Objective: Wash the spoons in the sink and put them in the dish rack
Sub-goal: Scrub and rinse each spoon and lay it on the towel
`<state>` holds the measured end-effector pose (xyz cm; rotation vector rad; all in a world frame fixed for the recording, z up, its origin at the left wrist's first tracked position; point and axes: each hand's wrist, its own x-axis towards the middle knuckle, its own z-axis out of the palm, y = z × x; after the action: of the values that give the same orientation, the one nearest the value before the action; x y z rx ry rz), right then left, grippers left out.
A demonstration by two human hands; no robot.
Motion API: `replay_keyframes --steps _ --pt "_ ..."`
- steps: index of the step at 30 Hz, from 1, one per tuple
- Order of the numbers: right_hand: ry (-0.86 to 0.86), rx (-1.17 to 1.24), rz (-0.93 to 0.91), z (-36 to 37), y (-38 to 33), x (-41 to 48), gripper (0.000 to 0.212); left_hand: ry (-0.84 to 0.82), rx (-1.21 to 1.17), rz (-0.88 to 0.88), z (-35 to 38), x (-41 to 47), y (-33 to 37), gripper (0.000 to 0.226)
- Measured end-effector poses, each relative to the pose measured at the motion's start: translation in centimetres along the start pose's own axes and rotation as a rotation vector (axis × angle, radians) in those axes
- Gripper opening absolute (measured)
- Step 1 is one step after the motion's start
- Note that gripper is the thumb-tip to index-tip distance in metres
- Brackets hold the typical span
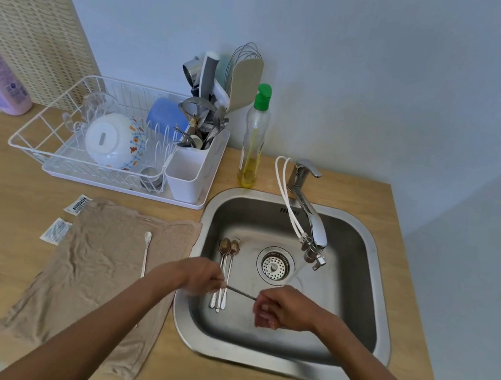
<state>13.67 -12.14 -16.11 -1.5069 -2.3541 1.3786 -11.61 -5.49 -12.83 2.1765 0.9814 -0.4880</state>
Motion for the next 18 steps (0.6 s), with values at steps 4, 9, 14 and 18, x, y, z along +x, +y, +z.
replay_keyframes --steps 4,9,14,18 --pt "0.118 0.298 0.057 -0.9 0.1 0.1 0.024 0.007 -0.073 0.002 -1.5 -0.4 -0.2 0.039" --pt "0.442 0.805 0.223 0.4 1.2 0.7 0.027 0.192 -0.408 -0.153 2.7 -1.8 2.2 0.038" --pt "0.761 1.358 0.411 4.1 0.6 3.3 0.025 0.44 -0.474 -0.321 6.7 -1.8 7.2 0.036" --pt "0.807 1.524 0.465 3.3 -0.6 4.5 0.024 0.53 -0.492 -0.371 8.0 -1.9 8.7 0.032"
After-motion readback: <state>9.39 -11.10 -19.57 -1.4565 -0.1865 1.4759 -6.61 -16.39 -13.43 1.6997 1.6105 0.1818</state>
